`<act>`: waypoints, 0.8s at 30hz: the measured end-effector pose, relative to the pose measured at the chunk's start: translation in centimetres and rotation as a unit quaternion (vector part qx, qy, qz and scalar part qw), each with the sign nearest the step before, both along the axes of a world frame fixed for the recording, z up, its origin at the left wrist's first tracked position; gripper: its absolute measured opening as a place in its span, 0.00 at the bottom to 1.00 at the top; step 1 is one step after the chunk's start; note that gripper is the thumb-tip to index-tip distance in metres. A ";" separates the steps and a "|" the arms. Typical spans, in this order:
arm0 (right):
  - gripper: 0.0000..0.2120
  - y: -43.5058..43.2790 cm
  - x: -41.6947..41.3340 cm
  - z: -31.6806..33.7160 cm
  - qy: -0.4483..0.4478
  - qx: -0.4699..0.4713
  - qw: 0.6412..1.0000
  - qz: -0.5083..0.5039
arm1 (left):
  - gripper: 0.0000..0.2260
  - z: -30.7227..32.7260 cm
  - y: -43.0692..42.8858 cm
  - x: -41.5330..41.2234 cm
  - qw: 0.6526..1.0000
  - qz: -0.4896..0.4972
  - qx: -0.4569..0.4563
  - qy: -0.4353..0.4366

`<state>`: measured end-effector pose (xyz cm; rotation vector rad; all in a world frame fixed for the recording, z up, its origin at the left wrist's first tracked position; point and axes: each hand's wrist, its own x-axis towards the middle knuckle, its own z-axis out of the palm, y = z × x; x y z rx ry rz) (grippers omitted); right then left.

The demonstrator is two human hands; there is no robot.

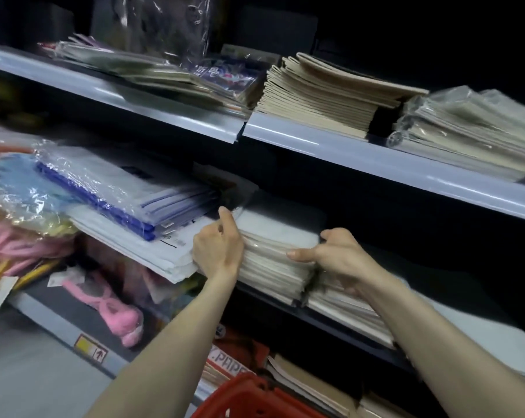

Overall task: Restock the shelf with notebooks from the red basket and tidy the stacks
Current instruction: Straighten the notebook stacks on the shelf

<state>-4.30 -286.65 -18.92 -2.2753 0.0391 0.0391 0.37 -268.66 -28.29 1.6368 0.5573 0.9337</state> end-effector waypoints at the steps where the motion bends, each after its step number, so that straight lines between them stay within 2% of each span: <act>1: 0.48 0.0 0.2 0.3 0.007 -0.010 1.000 -0.001 | 0.31 0.2 0.0 0.1 1.000 0.006 -0.004 0.010; 4: 0.42 0.6 0.6 1.3 0.048 0.004 0.999 0.019 | 0.31 -0.1 0.2 -0.1 1.000 -0.005 -0.001 0.010; 6: 0.42 1.3 0.8 1.2 0.085 0.032 0.995 0.031 | 0.29 -1.4 0.3 -0.6 0.999 -0.028 0.001 -0.040; 8: 0.37 1.4 1.0 0.3 0.099 0.061 0.993 0.021 | 0.26 -2.2 0.2 -1.2 0.995 -0.040 0.000 -0.097; 10: 0.34 1.2 1.0 -0.9 0.099 0.095 0.991 -0.002 | 0.23 -2.3 -0.2 -0.8 0.995 -0.035 0.000 -0.098; 12: 0.39 0.8 0.8 -1.7 0.081 0.077 0.994 -0.010 | 0.22 -2.1 -0.7 -0.2 0.996 -0.004 0.040 -0.077; 14: 0.55 0.4 1.6 -2.6 0.081 0.031 0.996 0.019 | 0.23 -2.0 -0.9 0.3 0.995 0.022 0.036 -0.088; 15: 0.59 0.3 2.0 -2.6 0.088 0.016 0.995 0.033 | 0.24 -2.0 -0.9 0.6 0.995 0.025 0.029 -0.096; 16: 0.59 0.4 2.3 -2.5 0.091 0.005 0.995 0.038 | 0.25 -2.2 -0.9 1.0 0.994 0.030 0.032 -0.099; 19: 0.44 1.3 1.6 -1.4 0.101 -0.019 0.995 0.017 | 0.27 -1.9 -0.9 1.5 0.996 0.036 0.036 -0.069; 20: 0.43 1.2 1.8 -1.5 0.095 -0.027 0.995 0.011 | 0.27 -1.7 -1.1 1.5 0.997 0.033 0.037 -0.058; 23: 0.49 0.4 2.5 -2.4 0.081 -0.041 0.996 0.026 | 0.24 -1.9 -1.1 1.4 0.998 0.015 0.033 -0.045; 24: 0.47 0.1 2.6 -2.5 0.083 -0.035 0.995 0.033 | 0.24 -1.9 -1.0 1.3 0.999 0.005 0.024 -0.048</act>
